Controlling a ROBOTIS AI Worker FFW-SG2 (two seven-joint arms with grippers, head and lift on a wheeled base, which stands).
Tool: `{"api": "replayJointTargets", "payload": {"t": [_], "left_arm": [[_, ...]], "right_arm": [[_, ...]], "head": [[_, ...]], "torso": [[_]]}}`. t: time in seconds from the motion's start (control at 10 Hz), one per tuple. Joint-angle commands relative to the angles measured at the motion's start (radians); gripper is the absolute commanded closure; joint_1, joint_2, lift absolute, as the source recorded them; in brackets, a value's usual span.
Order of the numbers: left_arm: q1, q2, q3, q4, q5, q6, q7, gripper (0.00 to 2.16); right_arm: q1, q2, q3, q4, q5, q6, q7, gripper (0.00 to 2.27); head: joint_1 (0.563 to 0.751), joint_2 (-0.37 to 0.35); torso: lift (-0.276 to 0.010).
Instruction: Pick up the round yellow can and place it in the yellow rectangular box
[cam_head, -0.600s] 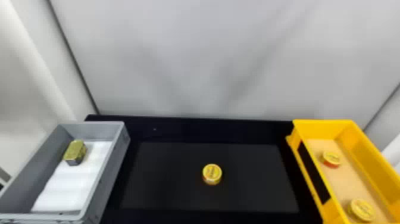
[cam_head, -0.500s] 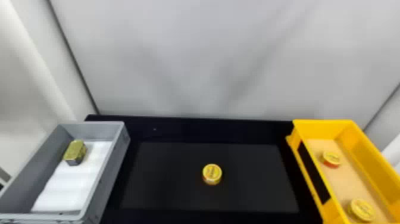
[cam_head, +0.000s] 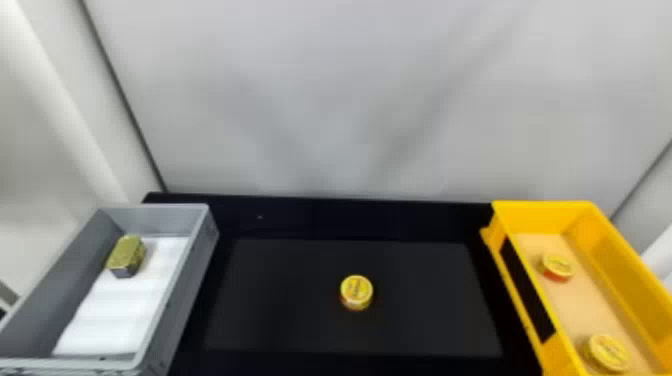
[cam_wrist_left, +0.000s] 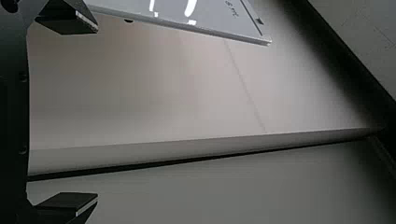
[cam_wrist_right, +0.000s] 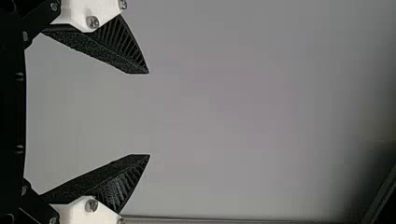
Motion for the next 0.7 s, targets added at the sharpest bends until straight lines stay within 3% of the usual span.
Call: {"api": "replayJointTargets", "payload": {"t": [0.0,0.3,0.6], "left_arm": [[-0.001,-0.004,-0.003,0.0,-0.002,0.001,0.0,0.03],[-0.006,-0.004,-0.01,0.0,-0.016,0.009,0.0,0.03],[-0.011,-0.004,-0.013,0.006,-0.02,0.011,0.0,0.03]], "right_arm": [[0.0,0.0,0.003,-0.006,0.002,0.011,0.003,0.17],[-0.014,0.003,0.114,-0.038,0.05,0.143,0.039,0.17],[0.024,0.003,0.261,0.085,0.12,0.181,0.269,0.18]], "head": [[0.684,0.014],[0.684,0.014],[0.684,0.014]], "torso": [[-0.055],[-0.055],[-0.055]]}}
